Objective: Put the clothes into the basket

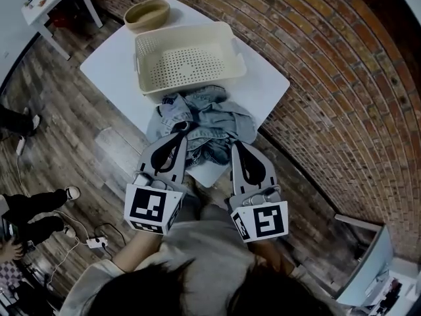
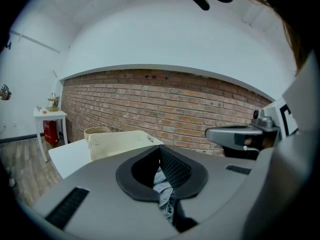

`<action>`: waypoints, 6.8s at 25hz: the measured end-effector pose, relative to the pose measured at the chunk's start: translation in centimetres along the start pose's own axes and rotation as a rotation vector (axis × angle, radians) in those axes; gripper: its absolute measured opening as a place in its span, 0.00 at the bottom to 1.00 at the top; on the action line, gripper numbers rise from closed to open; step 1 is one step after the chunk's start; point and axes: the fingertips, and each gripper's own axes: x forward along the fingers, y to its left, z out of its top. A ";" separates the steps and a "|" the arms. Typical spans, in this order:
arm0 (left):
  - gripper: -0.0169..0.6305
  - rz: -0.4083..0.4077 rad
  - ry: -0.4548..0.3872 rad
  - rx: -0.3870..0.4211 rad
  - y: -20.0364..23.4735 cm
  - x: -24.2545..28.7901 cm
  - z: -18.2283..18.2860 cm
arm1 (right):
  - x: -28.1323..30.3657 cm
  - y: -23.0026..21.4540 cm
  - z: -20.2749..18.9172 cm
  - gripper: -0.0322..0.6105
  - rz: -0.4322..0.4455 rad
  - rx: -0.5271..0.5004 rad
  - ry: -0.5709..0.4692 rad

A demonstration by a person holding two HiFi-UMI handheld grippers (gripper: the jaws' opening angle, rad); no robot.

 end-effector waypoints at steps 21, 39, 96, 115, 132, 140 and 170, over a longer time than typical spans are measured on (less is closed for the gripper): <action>0.04 0.049 0.066 -0.021 4.3 0.8 -1.9 | 1.5 -2.4 -2.6 0.06 0.032 -0.047 0.050; 0.74 -0.040 0.275 -0.038 5.9 2.4 -9.5 | 4.1 -4.3 -9.4 0.70 0.277 -0.036 0.207; 0.93 -0.400 0.706 -0.328 3.9 10.6 -22.2 | 10.4 -2.2 -26.6 0.83 0.843 0.103 0.896; 0.93 -0.574 0.484 -0.305 -0.8 10.2 -17.5 | 8.9 0.4 -22.2 0.61 0.855 0.045 0.660; 0.93 -0.537 0.273 -0.084 -3.3 7.1 -8.3 | 6.4 0.2 -12.8 0.60 0.785 -0.161 0.437; 0.92 -0.485 0.145 0.049 -3.8 6.6 -2.5 | 6.6 -0.7 -6.8 0.60 0.746 -0.288 0.297; 0.84 -0.329 -0.116 0.328 3.5 10.3 11.6 | 16.7 -2.1 6.5 0.60 0.638 -0.488 -0.017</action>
